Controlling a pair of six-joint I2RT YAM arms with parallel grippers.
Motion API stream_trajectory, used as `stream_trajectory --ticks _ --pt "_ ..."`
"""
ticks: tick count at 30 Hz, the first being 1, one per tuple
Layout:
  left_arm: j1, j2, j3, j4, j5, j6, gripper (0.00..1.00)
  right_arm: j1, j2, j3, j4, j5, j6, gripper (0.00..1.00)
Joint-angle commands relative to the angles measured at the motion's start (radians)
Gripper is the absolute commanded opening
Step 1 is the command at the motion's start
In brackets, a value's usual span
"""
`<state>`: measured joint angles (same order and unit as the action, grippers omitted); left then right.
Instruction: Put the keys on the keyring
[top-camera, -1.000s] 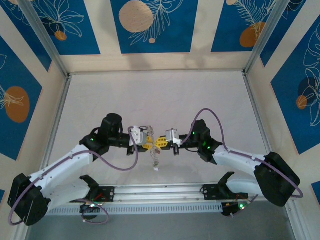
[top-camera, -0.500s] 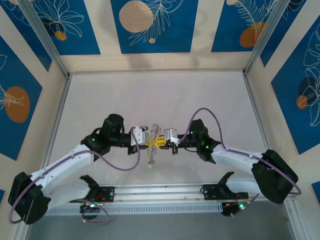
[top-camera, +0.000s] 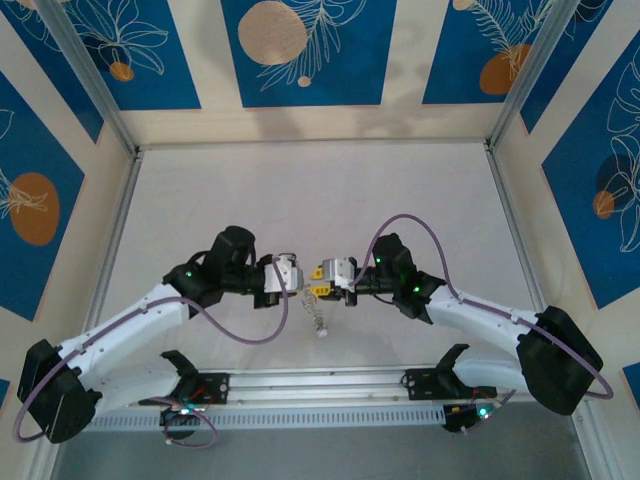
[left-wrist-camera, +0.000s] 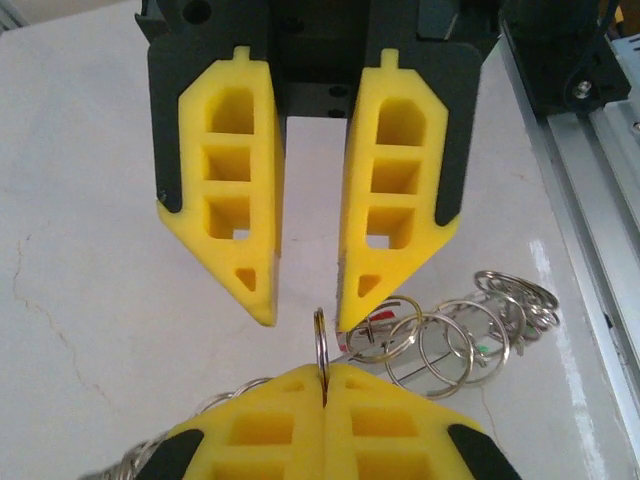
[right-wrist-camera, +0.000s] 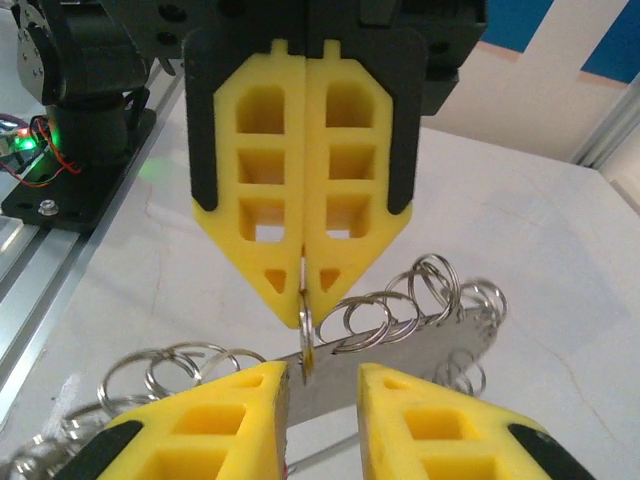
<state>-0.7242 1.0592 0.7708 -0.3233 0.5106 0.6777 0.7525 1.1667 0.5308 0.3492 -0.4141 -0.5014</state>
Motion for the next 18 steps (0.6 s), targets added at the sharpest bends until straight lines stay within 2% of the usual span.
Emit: stream_trajectory --ticks 1,6,14,18 --pt "-0.015 0.017 0.054 -0.025 -0.008 0.025 0.00 0.008 0.000 0.023 -0.029 -0.002 -0.020 0.25" --pt "-0.018 0.036 0.064 -0.015 0.019 0.017 0.00 0.016 0.012 0.024 -0.016 -0.005 -0.013 0.24" --pt "-0.018 0.035 0.056 0.029 0.064 -0.003 0.00 0.028 0.040 0.039 -0.010 0.021 -0.008 0.15" --pt "-0.018 0.035 0.056 0.026 0.068 -0.008 0.00 0.030 0.033 0.037 0.001 0.025 -0.011 0.00"
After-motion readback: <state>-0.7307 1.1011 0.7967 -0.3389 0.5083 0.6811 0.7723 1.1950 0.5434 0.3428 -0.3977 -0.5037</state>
